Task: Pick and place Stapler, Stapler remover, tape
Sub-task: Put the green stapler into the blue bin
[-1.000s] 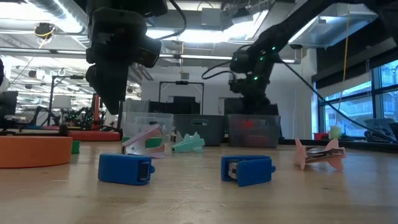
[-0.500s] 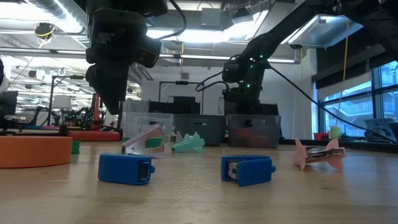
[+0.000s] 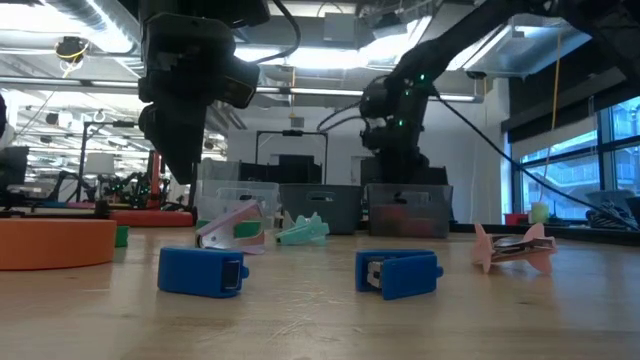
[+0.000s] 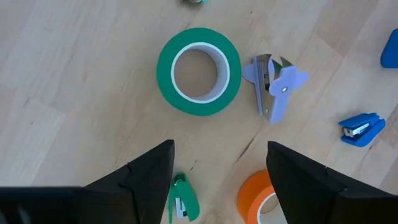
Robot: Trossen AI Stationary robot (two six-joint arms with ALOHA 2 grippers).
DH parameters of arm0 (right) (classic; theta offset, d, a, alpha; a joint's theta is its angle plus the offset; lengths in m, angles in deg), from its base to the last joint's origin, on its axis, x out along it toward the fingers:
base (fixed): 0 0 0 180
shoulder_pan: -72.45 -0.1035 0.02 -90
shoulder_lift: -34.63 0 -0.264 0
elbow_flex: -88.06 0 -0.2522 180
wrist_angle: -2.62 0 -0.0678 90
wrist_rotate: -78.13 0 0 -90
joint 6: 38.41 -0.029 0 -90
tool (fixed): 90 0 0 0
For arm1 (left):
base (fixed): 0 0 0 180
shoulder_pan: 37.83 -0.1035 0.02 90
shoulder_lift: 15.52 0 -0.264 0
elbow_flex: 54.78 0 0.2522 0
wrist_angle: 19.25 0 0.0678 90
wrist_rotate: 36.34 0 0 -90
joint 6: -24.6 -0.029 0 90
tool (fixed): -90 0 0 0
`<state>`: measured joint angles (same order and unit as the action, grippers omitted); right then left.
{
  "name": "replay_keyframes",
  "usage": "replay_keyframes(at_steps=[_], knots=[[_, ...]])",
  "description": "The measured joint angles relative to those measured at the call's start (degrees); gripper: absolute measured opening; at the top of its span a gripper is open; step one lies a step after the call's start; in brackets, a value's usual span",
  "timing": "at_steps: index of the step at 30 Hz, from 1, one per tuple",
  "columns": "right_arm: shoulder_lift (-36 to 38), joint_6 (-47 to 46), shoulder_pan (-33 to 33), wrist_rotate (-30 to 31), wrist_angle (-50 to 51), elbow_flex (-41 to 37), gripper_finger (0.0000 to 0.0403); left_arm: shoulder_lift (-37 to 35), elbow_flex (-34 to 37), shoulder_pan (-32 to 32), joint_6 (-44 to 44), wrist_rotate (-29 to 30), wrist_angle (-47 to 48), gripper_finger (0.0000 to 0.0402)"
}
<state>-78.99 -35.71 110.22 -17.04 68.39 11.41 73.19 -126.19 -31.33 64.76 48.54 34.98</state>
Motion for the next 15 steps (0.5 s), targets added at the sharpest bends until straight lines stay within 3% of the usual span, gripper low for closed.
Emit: replay_keyframes(at_steps=[6, 15], knots=[[8.1, -2.5, -1.1, 0.0, 3.7, 0.5, 0.0282, -0.9, 0.0, 0.6, 3.6, 0.1, 3.1, 0.0244], [22.7, -8.7, -6.0, 1.7, 13.1, -1.2, 0.0284, -7.3, 0.1, 9.4, 16.6, 10.7, 4.1, 0.0244]])
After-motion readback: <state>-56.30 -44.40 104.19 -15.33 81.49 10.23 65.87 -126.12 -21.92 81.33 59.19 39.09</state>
